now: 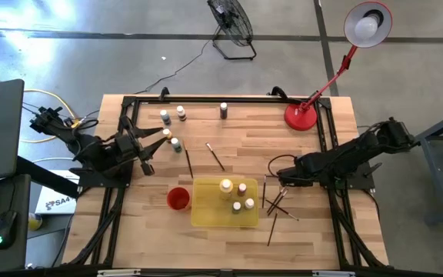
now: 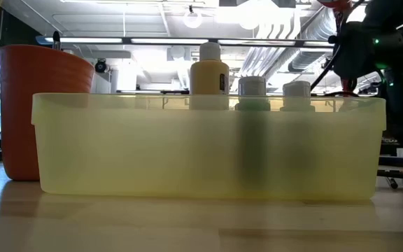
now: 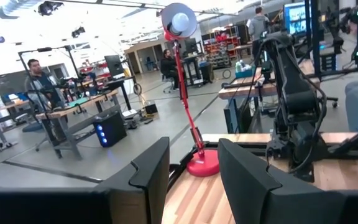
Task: Pick & Place Paint Supplies
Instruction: Put the golden paintbrush into the orange cup
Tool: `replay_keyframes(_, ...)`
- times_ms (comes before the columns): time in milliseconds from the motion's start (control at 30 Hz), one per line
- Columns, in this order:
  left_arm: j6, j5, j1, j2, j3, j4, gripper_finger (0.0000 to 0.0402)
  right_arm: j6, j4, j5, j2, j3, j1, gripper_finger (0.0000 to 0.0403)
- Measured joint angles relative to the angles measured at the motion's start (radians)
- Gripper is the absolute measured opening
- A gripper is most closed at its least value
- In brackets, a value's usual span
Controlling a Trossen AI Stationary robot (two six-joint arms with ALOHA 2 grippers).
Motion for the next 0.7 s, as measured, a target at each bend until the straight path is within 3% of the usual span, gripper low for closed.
replay_keyframes(467, 0.003, -0.007, 0.0, 0.0, 0.0, 0.017, 0.0136, -0.025, -0.002, 0.185, 0.004, -0.005, -0.081, 0.0002)
replay_keyframes(533, 0.003, -0.012, 0.0, 0.0, 0.0, 0.017, 0.0136, -0.026, 0.014, 0.26, 0.006, -0.008, -0.095, 0.0002)
replay_keyframes(700, 0.003, -0.016, 0.0, 0.0, 0.0, 0.016, 0.0136, -0.096, 0.108, 0.298, 0.005, -0.008, -0.153, 0.0002)
